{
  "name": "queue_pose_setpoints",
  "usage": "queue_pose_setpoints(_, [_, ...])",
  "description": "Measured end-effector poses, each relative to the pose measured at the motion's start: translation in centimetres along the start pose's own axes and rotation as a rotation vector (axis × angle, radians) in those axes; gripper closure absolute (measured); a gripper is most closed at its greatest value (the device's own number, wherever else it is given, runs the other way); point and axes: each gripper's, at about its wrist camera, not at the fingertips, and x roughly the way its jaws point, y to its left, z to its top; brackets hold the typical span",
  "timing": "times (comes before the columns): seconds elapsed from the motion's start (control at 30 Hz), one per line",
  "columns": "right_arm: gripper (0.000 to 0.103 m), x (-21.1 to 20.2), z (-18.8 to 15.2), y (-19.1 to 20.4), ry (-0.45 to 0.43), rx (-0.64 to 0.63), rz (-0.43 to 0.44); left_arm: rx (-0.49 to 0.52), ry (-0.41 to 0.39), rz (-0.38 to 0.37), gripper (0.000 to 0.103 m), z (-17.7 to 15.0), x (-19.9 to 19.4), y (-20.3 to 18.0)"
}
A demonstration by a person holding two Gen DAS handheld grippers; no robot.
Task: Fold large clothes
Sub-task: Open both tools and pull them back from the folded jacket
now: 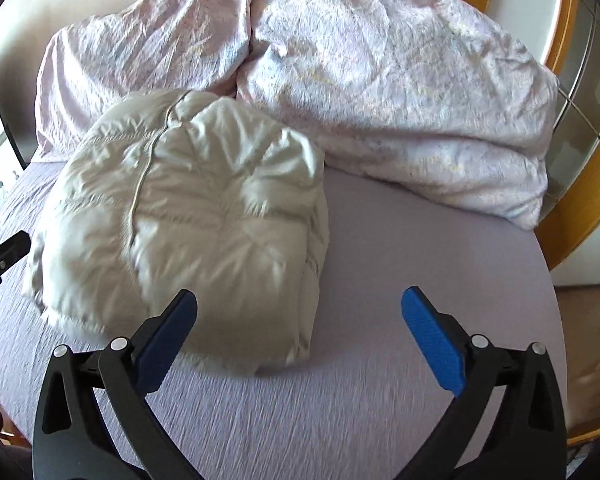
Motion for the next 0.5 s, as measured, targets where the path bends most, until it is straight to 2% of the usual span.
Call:
queue_pose_setpoints(0.27, [0.001, -1.9, -2.8, 0.1, 0.104, 0.107, 0.190, -0.007, 0.042, -0.048, 0.002, -2.4, -4.5, 1.1])
queue_pose_setpoints(0.5, [0.001, -4.3, -5.0, 1.4, 0.121, 0.120, 0.238, -0.001, 0.093, -0.077, 0.002, -4.0, -6.8, 1.6])
